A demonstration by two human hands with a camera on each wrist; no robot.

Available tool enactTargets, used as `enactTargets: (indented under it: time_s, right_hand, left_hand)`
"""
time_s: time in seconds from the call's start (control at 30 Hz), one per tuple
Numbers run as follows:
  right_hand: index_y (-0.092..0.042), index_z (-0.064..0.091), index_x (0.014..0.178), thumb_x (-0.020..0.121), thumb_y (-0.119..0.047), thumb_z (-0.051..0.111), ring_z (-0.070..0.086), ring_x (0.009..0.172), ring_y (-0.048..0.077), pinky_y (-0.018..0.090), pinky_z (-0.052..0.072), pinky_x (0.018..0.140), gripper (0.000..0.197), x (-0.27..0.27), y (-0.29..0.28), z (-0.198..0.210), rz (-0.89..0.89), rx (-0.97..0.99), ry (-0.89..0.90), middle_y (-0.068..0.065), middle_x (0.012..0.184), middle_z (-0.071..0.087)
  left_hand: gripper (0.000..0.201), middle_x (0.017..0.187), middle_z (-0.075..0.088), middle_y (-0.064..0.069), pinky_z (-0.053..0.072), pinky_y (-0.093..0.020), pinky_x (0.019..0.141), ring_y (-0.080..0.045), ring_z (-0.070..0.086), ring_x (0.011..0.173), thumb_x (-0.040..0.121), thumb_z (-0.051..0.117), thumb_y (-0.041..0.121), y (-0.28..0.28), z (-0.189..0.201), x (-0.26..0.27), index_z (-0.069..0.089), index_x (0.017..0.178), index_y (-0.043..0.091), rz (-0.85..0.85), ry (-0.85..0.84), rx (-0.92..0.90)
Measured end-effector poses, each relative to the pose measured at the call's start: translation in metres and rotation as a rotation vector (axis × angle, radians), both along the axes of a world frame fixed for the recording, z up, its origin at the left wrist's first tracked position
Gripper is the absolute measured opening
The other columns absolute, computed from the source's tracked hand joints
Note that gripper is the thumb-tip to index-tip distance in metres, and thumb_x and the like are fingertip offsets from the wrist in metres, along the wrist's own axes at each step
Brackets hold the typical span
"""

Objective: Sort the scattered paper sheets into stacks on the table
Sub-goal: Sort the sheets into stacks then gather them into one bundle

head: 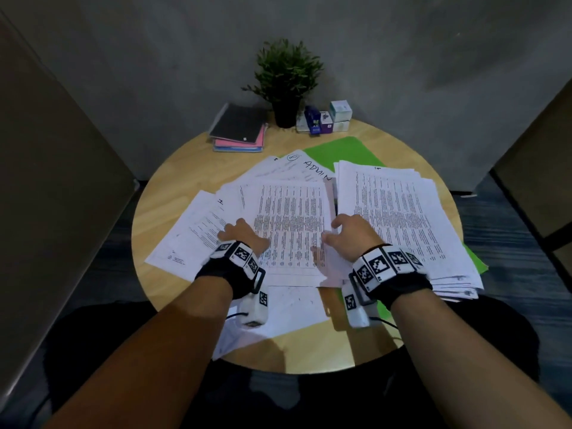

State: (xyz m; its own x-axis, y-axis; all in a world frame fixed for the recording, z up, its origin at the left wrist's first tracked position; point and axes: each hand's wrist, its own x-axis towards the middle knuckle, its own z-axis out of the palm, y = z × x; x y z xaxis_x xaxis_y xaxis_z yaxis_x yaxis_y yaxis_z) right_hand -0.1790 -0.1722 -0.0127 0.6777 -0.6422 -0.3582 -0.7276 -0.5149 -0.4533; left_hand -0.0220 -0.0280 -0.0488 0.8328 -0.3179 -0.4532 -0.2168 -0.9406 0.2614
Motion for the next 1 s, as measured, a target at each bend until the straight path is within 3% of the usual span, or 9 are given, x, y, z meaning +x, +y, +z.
enactTargets:
  time_s: [0.1, 0.27, 0.33, 0.4, 0.47, 0.57, 0.67, 0.83, 1.0]
  right_hand:
    - [-0.015, 0.051, 0.129, 0.09, -0.042, 0.058, 0.049, 0.118, 0.031, 0.045, 0.049, 0.094, 0.048, 0.004, 0.007, -0.01, -0.014, -0.016, 0.034, 0.013, 0.131, 0.045]
    - [-0.011, 0.056, 0.121, 0.092, -0.033, 0.058, 0.052, 0.111, 0.028, 0.038, 0.05, 0.088, 0.036, 0.001, 0.005, -0.016, -0.078, -0.018, -0.025, 0.012, 0.127, 0.047]
    - [-0.01, 0.057, 0.117, 0.092, -0.03, 0.058, 0.054, 0.106, 0.027, 0.032, 0.047, 0.078, 0.032, 0.0, 0.004, -0.016, -0.091, -0.014, -0.051, 0.012, 0.125, 0.05]
    - [-0.009, 0.058, 0.119, 0.093, -0.029, 0.058, 0.056, 0.103, 0.026, 0.028, 0.042, 0.071, 0.032, -0.002, 0.002, -0.015, -0.095, -0.007, -0.069, 0.012, 0.123, 0.054]
    - [-0.009, 0.057, 0.121, 0.094, -0.029, 0.057, 0.056, 0.103, 0.024, 0.026, 0.038, 0.071, 0.034, -0.002, 0.001, -0.012, -0.101, 0.002, -0.065, 0.01, 0.124, 0.056]
    - [-0.009, 0.058, 0.116, 0.094, -0.03, 0.057, 0.052, 0.097, 0.022, 0.025, 0.036, 0.073, 0.031, -0.005, -0.002, -0.007, -0.109, -0.012, -0.082, 0.01, 0.123, 0.058]
    - [-0.008, 0.059, 0.117, 0.094, -0.025, 0.057, 0.054, 0.109, 0.025, 0.024, 0.037, 0.079, 0.029, -0.004, 0.0, 0.002, -0.142, -0.033, -0.187, 0.011, 0.124, 0.058]
    - [-0.009, 0.058, 0.122, 0.092, -0.025, 0.06, 0.055, 0.11, 0.024, 0.022, 0.037, 0.081, 0.034, 0.022, 0.011, 0.01, -0.078, -0.019, -0.191, 0.008, 0.124, 0.06]
    - [-0.007, 0.052, 0.127, 0.091, -0.032, 0.059, 0.058, 0.108, 0.029, 0.03, 0.048, 0.083, 0.044, 0.058, 0.018, -0.008, -0.05, -0.099, -0.029, 0.014, 0.121, 0.06]
  left_hand:
    - [0.081, 0.14, 0.033, -0.018, 0.04, -0.047, 0.101, -0.039, 0.035, 0.128, 0.078, 0.074, 0.042, -0.003, -0.009, -0.002, 0.03, 0.139, 0.012, 0.023, -0.04, 0.024]
    - [0.086, 0.132, 0.048, -0.021, 0.05, -0.035, 0.079, -0.035, 0.056, 0.11, 0.085, 0.064, 0.003, -0.001, -0.017, 0.009, 0.009, 0.151, 0.01, 0.217, 0.069, -0.304]
    - [0.069, 0.127, 0.054, -0.02, 0.05, -0.034, 0.079, -0.035, 0.058, 0.11, 0.087, 0.058, -0.001, 0.002, -0.016, 0.013, 0.024, 0.147, 0.005, 0.246, 0.124, -0.368]
    - [0.023, 0.102, 0.063, -0.015, 0.051, -0.032, 0.072, -0.032, 0.06, 0.098, 0.088, 0.053, -0.003, 0.005, -0.012, 0.013, 0.059, 0.109, 0.002, 0.181, 0.123, -0.406]
    - [0.018, 0.077, 0.056, -0.011, 0.038, -0.026, 0.056, -0.028, 0.053, 0.08, 0.088, 0.047, -0.005, 0.012, -0.011, 0.015, 0.055, 0.074, 0.005, 0.117, 0.068, -0.464]
    - [0.015, 0.09, 0.055, -0.015, 0.036, -0.028, 0.067, -0.026, 0.052, 0.082, 0.091, 0.043, -0.002, 0.033, 0.0, 0.022, 0.058, 0.094, 0.001, 0.125, -0.001, -0.592]
    - [0.033, 0.114, 0.06, -0.012, 0.04, -0.03, 0.083, -0.028, 0.057, 0.101, 0.094, 0.044, 0.001, 0.064, 0.014, 0.038, 0.055, 0.125, 0.0, 0.192, -0.093, -0.719]
    - [0.019, 0.102, 0.067, -0.009, 0.046, -0.031, 0.08, -0.027, 0.063, 0.091, 0.093, 0.053, 0.004, 0.104, 0.022, 0.072, 0.064, 0.106, 0.011, 0.409, -0.14, -0.9]
    - [0.032, 0.105, 0.072, -0.003, 0.051, -0.043, 0.095, -0.021, 0.069, 0.095, 0.089, 0.057, 0.004, 0.115, 0.015, 0.097, 0.068, 0.116, 0.018, 0.468, -0.066, -1.062]
